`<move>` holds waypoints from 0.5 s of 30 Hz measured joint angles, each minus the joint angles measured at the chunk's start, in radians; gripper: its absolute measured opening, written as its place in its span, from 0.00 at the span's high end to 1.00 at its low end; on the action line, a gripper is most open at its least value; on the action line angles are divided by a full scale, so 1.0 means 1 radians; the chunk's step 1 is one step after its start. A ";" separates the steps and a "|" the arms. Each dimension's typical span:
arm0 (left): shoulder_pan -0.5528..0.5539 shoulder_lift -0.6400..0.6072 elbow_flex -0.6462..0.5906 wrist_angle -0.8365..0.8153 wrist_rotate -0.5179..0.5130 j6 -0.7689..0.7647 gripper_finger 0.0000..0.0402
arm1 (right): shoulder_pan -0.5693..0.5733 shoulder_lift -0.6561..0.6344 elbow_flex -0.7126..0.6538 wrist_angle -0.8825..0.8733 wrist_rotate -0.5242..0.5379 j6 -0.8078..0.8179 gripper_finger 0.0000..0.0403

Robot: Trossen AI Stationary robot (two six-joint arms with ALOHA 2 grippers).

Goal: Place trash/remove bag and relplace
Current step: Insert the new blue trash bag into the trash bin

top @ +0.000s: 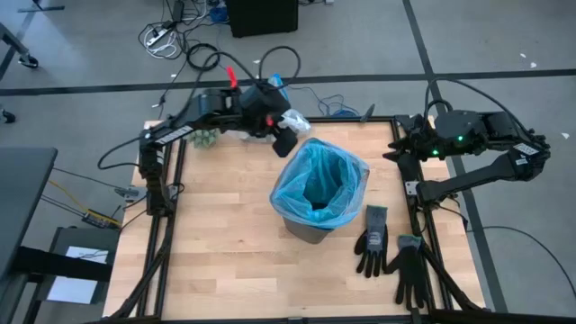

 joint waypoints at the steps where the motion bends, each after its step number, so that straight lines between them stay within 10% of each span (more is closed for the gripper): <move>1: -0.007 -0.013 0.001 -0.007 -0.011 0.005 0.24 | 0.008 -0.009 -0.022 0.007 -0.007 -0.001 0.54; 15: -0.318 -0.052 0.001 -0.035 0.044 0.397 0.36 | 0.141 0.010 -0.161 0.374 -0.495 -0.332 0.58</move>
